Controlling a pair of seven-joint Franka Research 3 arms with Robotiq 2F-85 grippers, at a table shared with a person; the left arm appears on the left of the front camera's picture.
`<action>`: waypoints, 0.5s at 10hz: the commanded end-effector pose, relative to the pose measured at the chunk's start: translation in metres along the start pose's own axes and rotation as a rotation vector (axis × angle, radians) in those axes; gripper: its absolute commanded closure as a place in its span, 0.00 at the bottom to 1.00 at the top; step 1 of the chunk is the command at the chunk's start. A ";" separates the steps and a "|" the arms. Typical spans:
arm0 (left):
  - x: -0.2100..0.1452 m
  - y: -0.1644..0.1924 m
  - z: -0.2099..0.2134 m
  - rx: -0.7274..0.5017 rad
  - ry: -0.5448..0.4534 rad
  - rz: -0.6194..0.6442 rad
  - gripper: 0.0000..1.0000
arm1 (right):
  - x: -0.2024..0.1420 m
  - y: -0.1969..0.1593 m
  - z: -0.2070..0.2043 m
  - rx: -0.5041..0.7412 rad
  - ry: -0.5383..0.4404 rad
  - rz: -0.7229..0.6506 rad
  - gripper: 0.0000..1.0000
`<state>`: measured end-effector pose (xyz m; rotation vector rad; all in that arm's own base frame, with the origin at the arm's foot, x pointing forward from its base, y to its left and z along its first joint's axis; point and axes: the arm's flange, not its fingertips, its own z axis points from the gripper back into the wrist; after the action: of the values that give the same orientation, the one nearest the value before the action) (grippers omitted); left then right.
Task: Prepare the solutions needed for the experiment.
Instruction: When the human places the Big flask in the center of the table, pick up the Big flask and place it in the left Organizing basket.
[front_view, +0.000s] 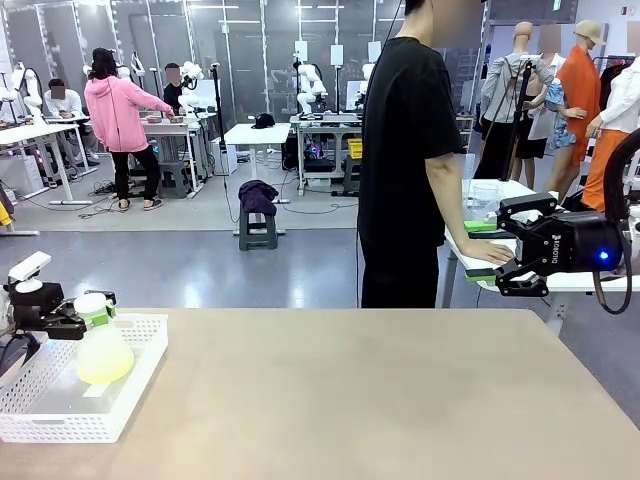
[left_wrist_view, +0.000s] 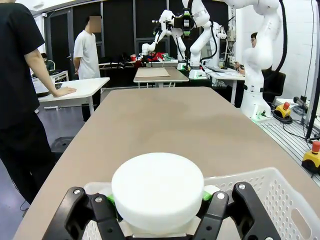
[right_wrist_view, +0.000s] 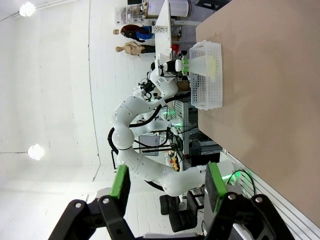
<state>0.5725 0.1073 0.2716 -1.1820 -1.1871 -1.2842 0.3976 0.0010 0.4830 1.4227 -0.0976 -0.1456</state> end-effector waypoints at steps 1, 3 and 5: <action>-0.007 -0.005 0.000 -0.057 0.002 0.007 0.58 | 0.000 0.002 -0.001 0.013 -0.002 -0.004 0.24; 0.001 -0.011 0.001 -0.082 0.025 -0.004 0.38 | 0.000 0.002 -0.001 0.013 -0.002 -0.004 0.24; 0.002 -0.013 0.003 -0.077 0.019 0.008 0.19 | 0.000 0.002 -0.001 0.013 -0.002 -0.004 0.24</action>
<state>0.5642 0.1085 0.2698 -1.2111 -1.1273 -1.3254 0.3976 0.0010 0.4830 1.4227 -0.0976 -0.1456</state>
